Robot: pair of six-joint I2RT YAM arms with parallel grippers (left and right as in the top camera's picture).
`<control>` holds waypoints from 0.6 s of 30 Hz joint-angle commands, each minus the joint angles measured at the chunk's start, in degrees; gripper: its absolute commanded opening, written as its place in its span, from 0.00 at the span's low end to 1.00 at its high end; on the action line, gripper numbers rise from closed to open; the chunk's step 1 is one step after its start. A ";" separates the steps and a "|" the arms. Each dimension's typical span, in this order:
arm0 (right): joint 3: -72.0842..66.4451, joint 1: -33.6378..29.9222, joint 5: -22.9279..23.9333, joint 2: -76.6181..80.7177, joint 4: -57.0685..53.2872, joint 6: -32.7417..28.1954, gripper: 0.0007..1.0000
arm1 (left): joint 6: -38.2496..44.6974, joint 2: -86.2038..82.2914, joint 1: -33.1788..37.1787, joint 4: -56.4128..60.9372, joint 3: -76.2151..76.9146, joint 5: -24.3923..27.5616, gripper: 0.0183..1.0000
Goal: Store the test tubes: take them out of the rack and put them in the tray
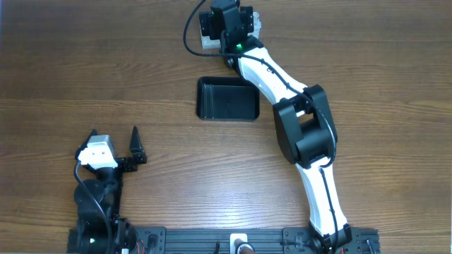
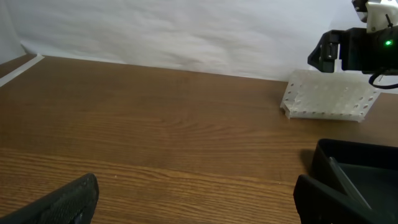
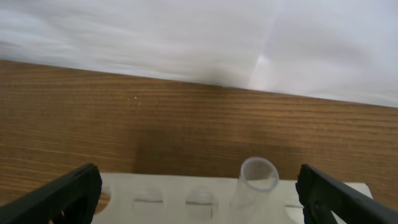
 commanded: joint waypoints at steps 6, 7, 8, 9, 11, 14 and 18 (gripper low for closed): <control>1.81 -0.46 2.75 0.90 -0.52 -0.48 0.87 | 1.03 -0.13 0.28 0.04 -0.31 0.57 1.00; 1.81 -0.57 2.73 0.90 -0.55 -0.68 0.82 | 1.03 -0.13 0.28 0.04 -0.31 0.57 1.00; 1.81 -0.59 2.71 0.90 -0.52 -0.92 0.80 | 1.03 -0.13 0.28 0.04 -0.31 0.57 1.00; 1.81 -0.59 2.73 0.90 -0.52 -1.18 0.75 | 1.03 -0.13 0.28 0.04 -0.31 0.57 1.00; 1.81 -0.61 2.71 0.98 -0.50 -1.81 0.71 | 1.03 -0.13 0.28 0.04 -0.31 0.57 1.00; 1.81 -0.94 2.71 1.20 -0.35 -2.01 0.70 | 1.03 -0.13 0.28 0.04 -0.31 0.57 1.00; 1.81 -1.53 2.69 1.68 -0.07 -1.99 0.69 | 1.03 -0.13 0.28 0.04 -0.31 0.57 1.00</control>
